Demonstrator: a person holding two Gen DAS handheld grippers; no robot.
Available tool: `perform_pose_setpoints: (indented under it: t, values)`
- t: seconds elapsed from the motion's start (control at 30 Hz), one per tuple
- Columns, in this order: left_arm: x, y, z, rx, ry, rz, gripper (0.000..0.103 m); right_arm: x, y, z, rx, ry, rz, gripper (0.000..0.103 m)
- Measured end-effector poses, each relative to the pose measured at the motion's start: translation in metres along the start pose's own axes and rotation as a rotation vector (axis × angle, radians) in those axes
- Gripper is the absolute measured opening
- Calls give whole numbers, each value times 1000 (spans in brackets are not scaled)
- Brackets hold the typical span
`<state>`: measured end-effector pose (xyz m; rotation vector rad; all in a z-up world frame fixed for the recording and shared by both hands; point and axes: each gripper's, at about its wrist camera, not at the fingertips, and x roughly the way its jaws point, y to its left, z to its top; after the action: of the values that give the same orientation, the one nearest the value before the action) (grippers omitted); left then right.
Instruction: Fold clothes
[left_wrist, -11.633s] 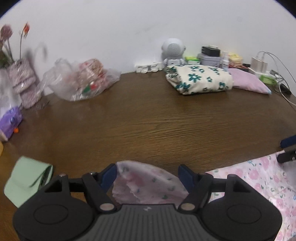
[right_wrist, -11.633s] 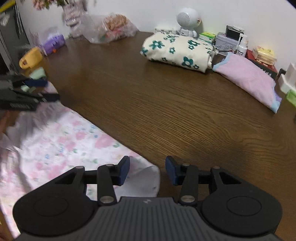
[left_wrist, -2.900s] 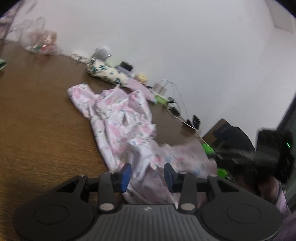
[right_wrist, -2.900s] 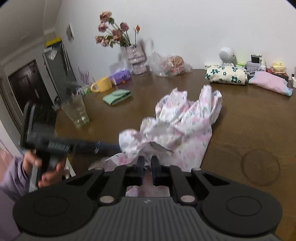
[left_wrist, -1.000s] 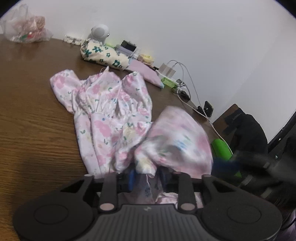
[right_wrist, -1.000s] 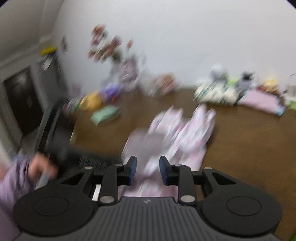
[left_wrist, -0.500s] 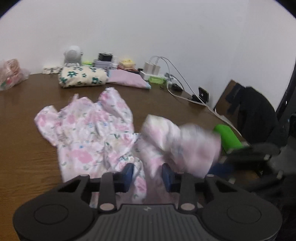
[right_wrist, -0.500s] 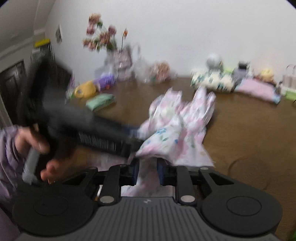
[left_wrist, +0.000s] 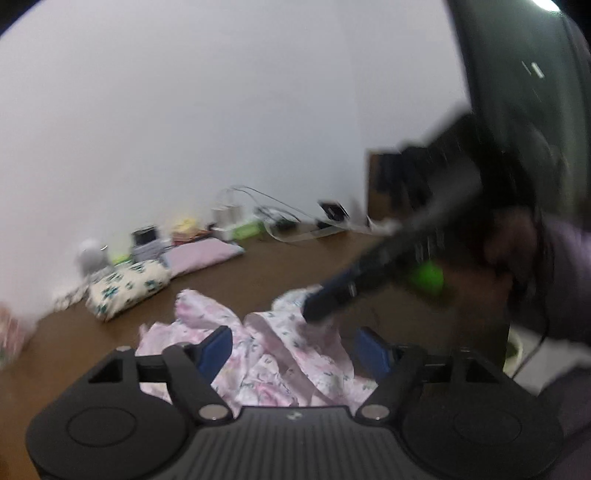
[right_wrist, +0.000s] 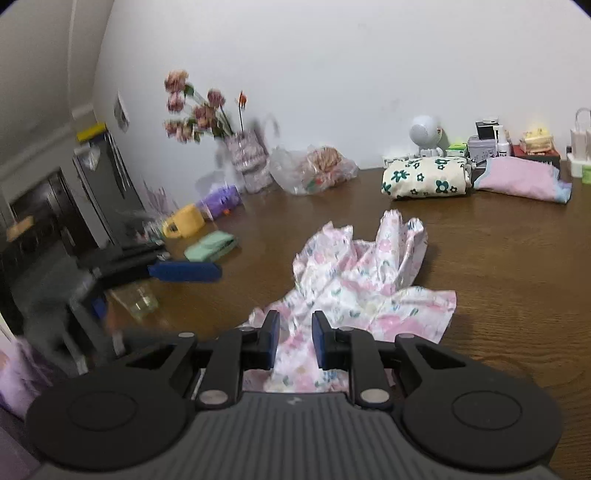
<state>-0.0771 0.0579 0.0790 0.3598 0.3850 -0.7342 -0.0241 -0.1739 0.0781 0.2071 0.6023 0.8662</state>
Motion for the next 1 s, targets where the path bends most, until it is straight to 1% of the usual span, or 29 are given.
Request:
perform_pose_setpoints:
  t: [0.07, 0.13, 0.17, 0.23, 0.27, 0.3, 0.33, 0.37, 0.4, 0.43, 0.47, 0.53, 0.63, 0.73, 0.77, 0.83, 0.9, 0.97, 1.0]
  values:
    - [19, -1, 6, 42, 51, -19, 73, -9, -2, 3, 22, -25, 1, 20]
    - [38, 4, 14, 43, 81, -32, 73, -19, -1, 4, 32, -53, -31, 21]
    - [49, 10, 20, 17, 98, -56, 73, -26, -2, 2, 40, -68, -49, 21]
    - [67, 27, 24, -67, 141, -92, 73, -37, -2, -1, 52, -90, -76, 21]
    - [76, 34, 25, -113, 161, -91, 70, -42, -2, -5, 53, -94, -78, 22]
    - [86, 42, 26, -158, 181, -90, 60, -45, 0, -10, 49, -90, -80, 23]
    - [93, 48, 24, -193, 193, -95, 40, -46, 3, -17, 35, -69, -85, 23]
    - [100, 53, 21, -233, 214, -105, 29, -43, 6, -25, 23, -38, -89, 23]
    - [106, 56, 18, -264, 232, -108, 8, -39, 9, -33, 14, -5, -89, 23]
    - [109, 58, 15, -294, 246, -105, 3, -33, 13, -40, 4, 28, -84, 23]
    - [109, 59, 13, -314, 245, -91, 3, -25, 17, -48, -4, 58, -76, 23]
    - [99, 57, 13, -343, 211, -71, 2, -11, 24, -57, -20, 97, -75, 23]
    - [67, 56, 13, -419, 143, -13, 2, 5, 31, -65, -61, 130, -97, 23]
    - [50, 52, 2, -460, 155, 143, 2, 13, 35, -69, -82, 147, -104, 23]
    - [47, 53, -7, -497, 169, 170, 2, 14, 35, -70, -80, 153, -100, 23]
    - [47, 58, -24, -574, 191, 177, 2, 17, 35, -73, -88, 169, -103, 23]
    - [50, 61, -40, -614, 217, 203, 2, 21, 35, -77, -100, 187, -118, 23]
    - [52, 66, -49, -657, 224, 195, 2, 20, 38, -80, -111, 189, -126, 23]
    - [52, 66, -53, -662, 222, 187, 2, 19, 39, -81, -114, 189, -127, 23]
